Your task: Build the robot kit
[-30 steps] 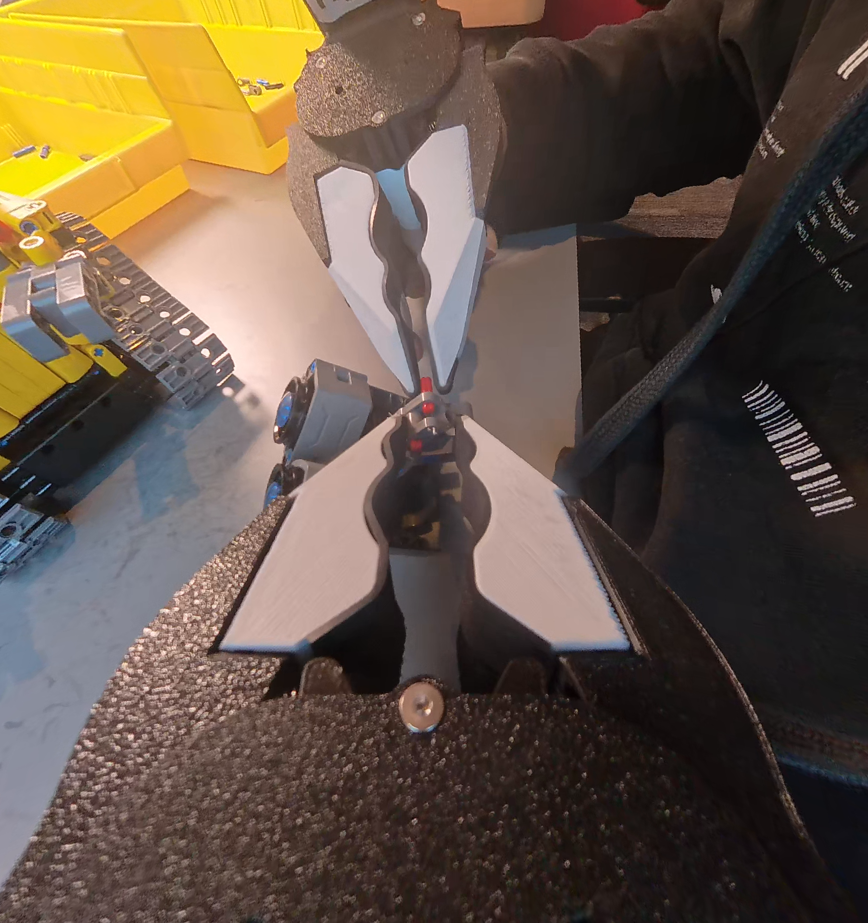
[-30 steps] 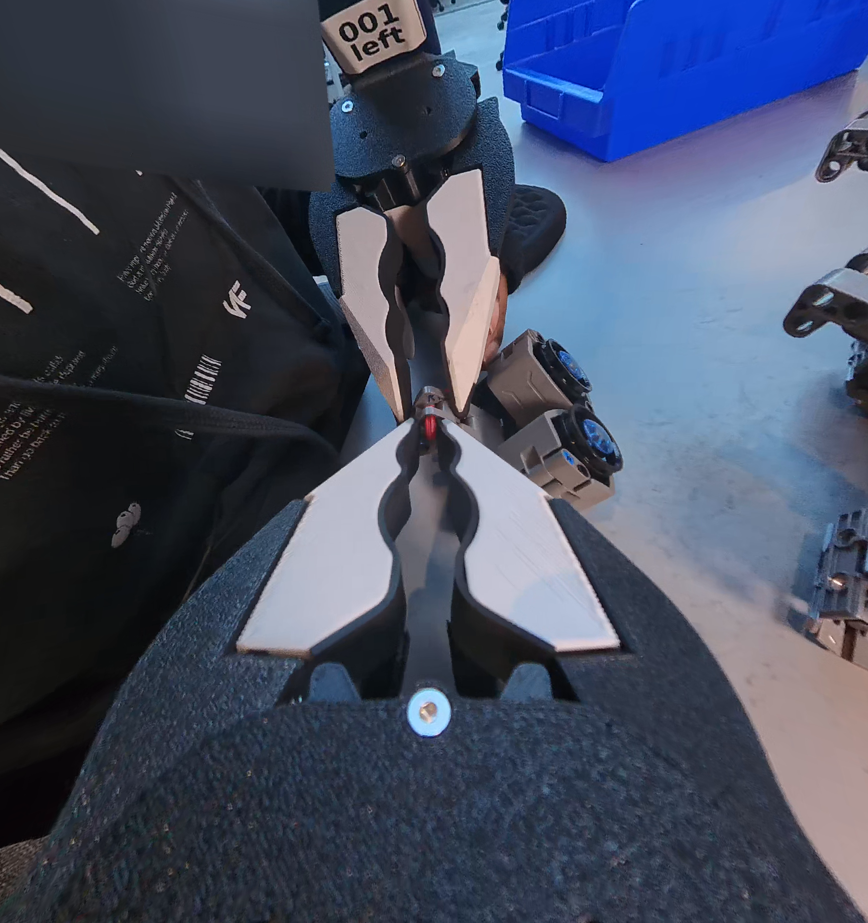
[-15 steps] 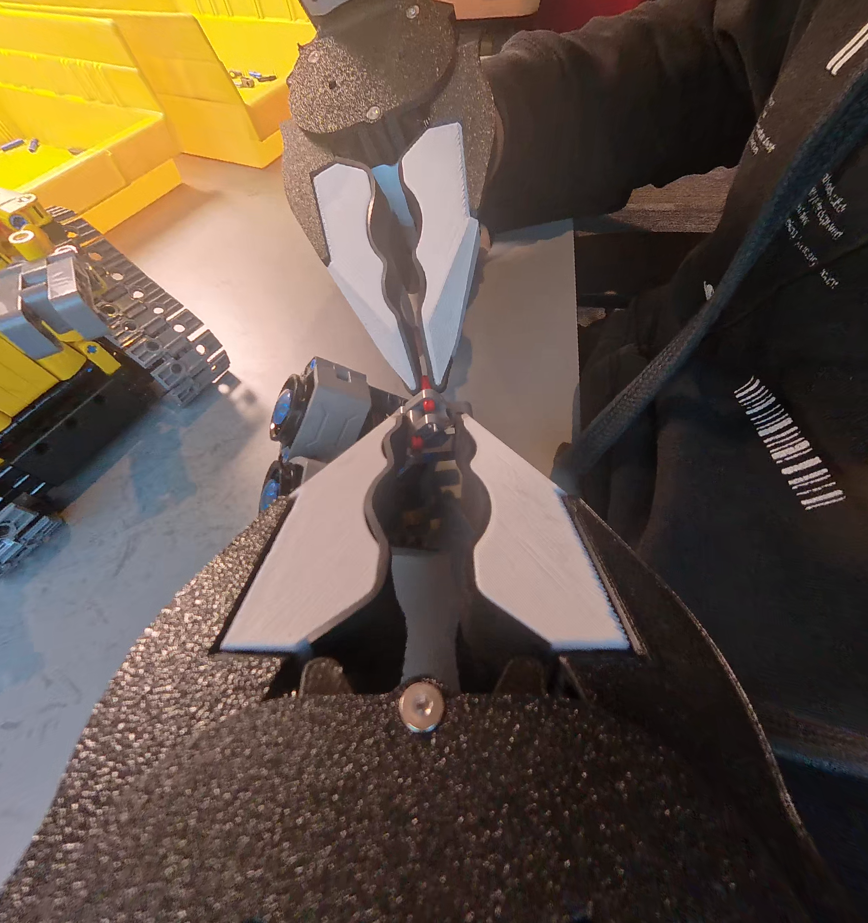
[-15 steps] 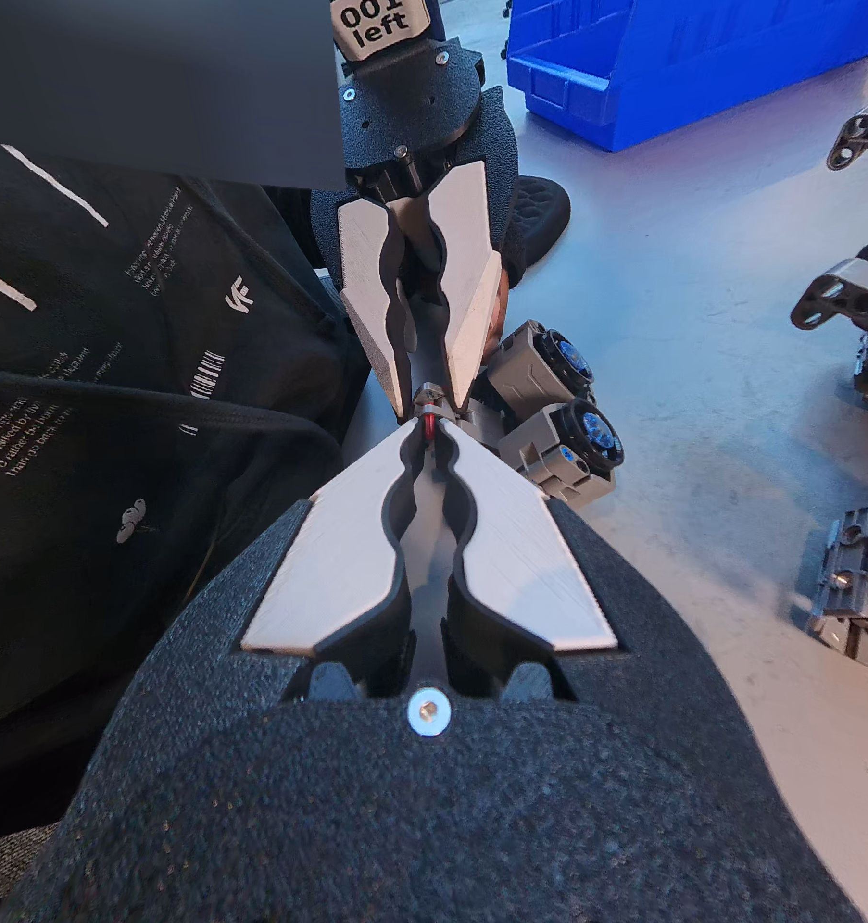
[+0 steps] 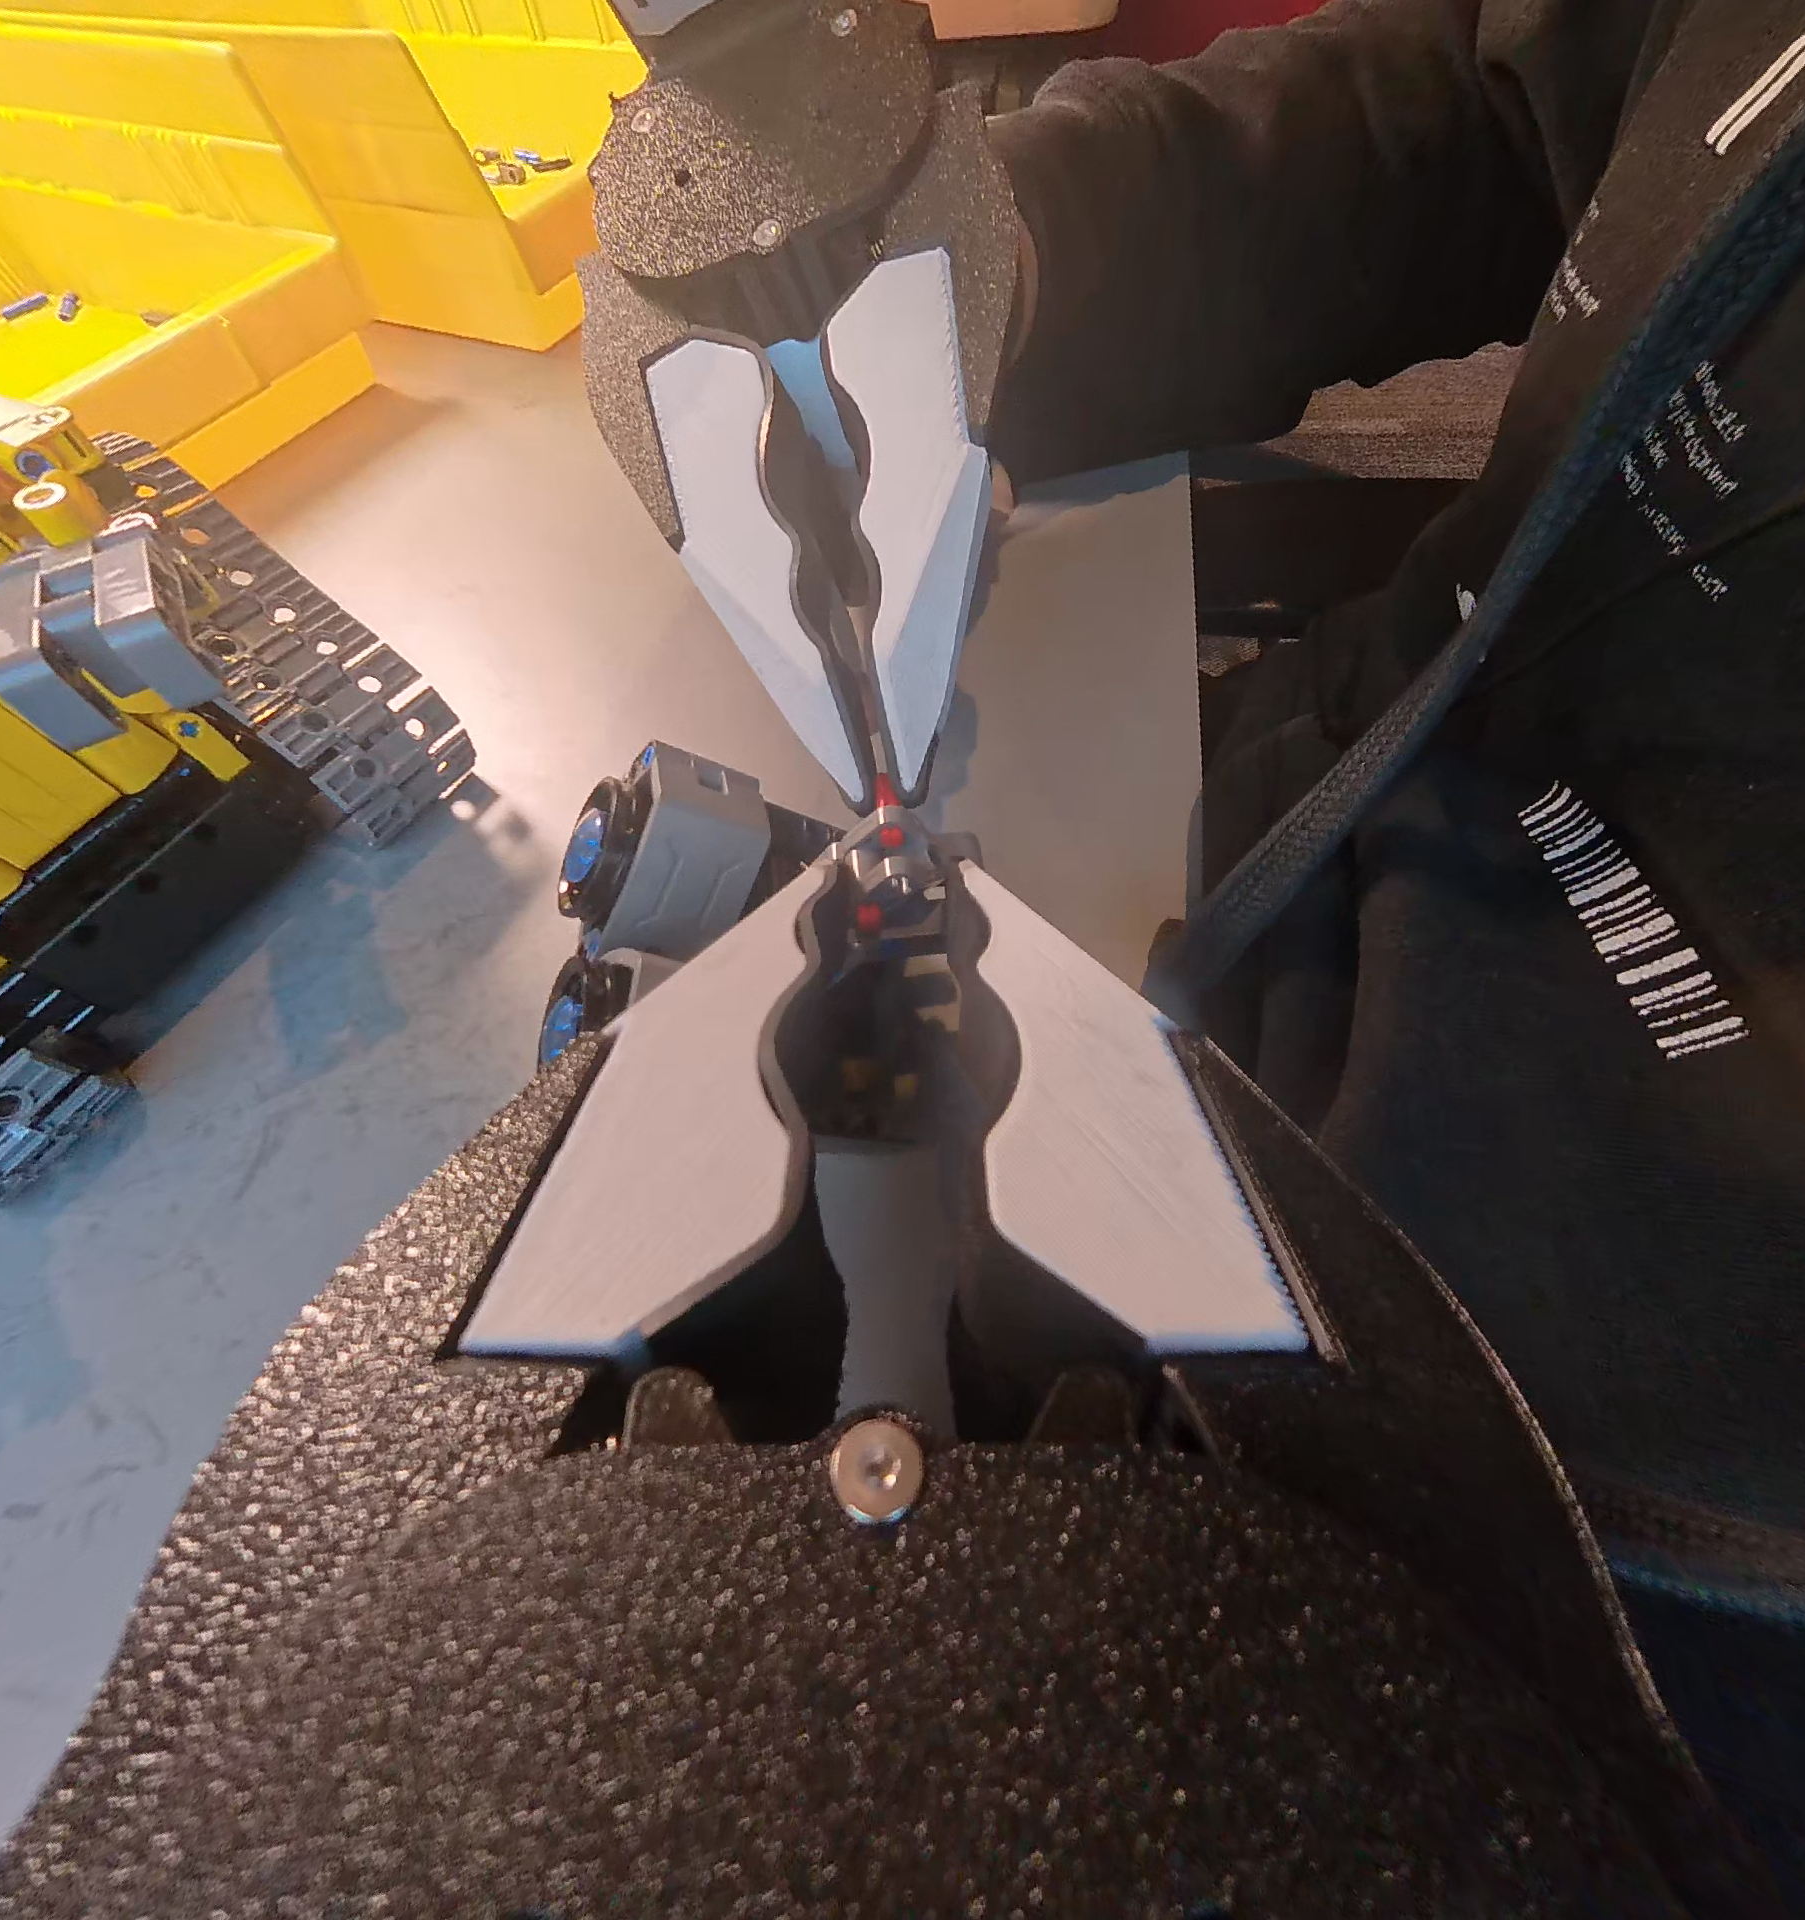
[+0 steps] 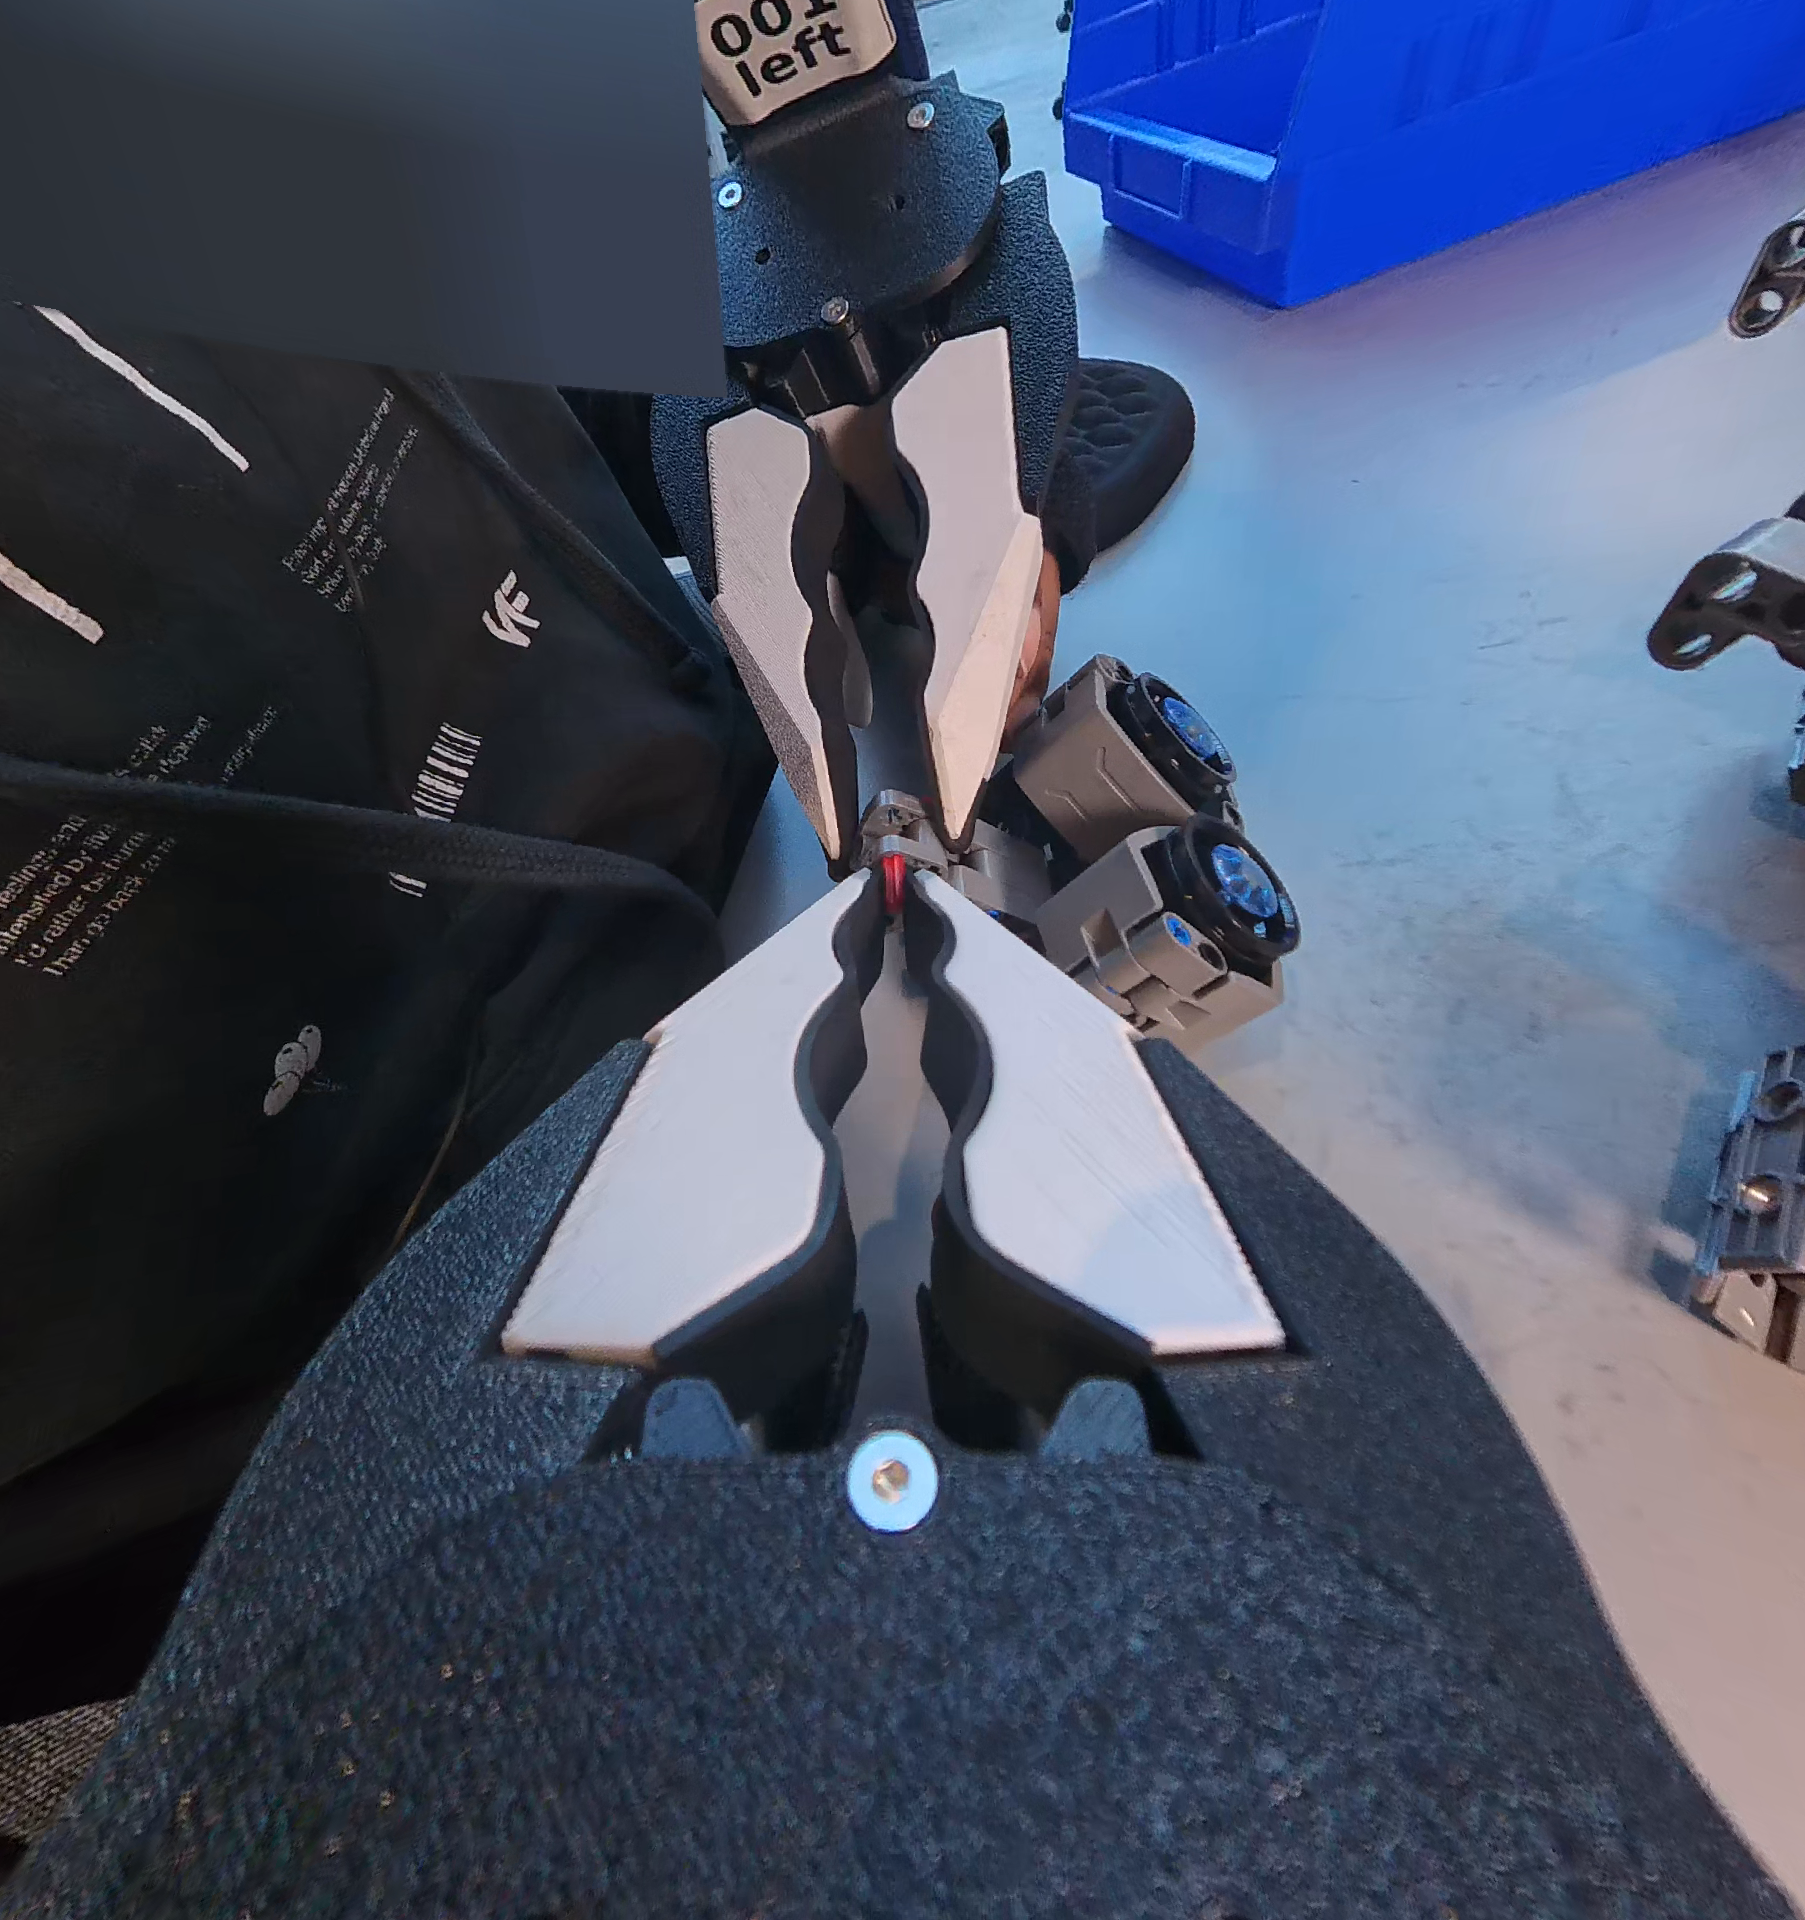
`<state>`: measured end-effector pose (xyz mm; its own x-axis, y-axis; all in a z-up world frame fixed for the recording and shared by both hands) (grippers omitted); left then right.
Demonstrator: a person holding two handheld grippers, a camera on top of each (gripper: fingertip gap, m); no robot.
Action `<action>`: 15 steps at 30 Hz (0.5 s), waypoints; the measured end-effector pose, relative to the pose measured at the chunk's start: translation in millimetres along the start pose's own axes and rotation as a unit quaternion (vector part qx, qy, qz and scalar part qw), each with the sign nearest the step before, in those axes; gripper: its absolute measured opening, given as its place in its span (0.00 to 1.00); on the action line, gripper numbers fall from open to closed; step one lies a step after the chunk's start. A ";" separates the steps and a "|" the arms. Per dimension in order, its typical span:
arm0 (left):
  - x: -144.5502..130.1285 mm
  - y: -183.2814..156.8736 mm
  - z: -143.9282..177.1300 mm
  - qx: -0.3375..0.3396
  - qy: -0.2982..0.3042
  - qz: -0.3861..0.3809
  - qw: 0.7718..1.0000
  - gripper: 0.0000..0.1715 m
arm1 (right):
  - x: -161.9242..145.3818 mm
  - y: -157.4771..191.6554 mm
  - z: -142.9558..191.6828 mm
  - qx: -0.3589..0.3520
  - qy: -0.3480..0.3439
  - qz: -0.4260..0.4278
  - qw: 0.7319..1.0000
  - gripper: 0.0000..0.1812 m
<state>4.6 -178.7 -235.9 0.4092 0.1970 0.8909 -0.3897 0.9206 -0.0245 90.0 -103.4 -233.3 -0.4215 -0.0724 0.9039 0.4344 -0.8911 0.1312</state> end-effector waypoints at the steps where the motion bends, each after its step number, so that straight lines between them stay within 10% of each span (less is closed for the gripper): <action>1: 0.0 -0.2 0.0 0.000 0.000 0.000 1.000 0.10 | -0.1 0.0 0.1 0.001 0.000 0.000 1.000 0.01; 15: -0.3 -1.1 0.5 -0.002 0.000 -0.001 1.000 0.10 | -0.4 -0.3 0.9 0.001 0.000 -0.002 1.000 0.01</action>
<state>4.5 -179.9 -236.0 0.4104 0.1949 0.8908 -0.3852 0.9225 -0.0244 90.8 -102.6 -233.3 -0.4228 -0.0695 0.9035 0.4351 -0.8902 0.1351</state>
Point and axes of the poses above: each gripper's, where its closed fingertips meet, z back along the fingers, x out of its top, y = z × x across the jaws, the point moved 6 cm from there along z, back along the fingers, and after that the axes turned 13 degrees about -x, right-handed, at the moved point
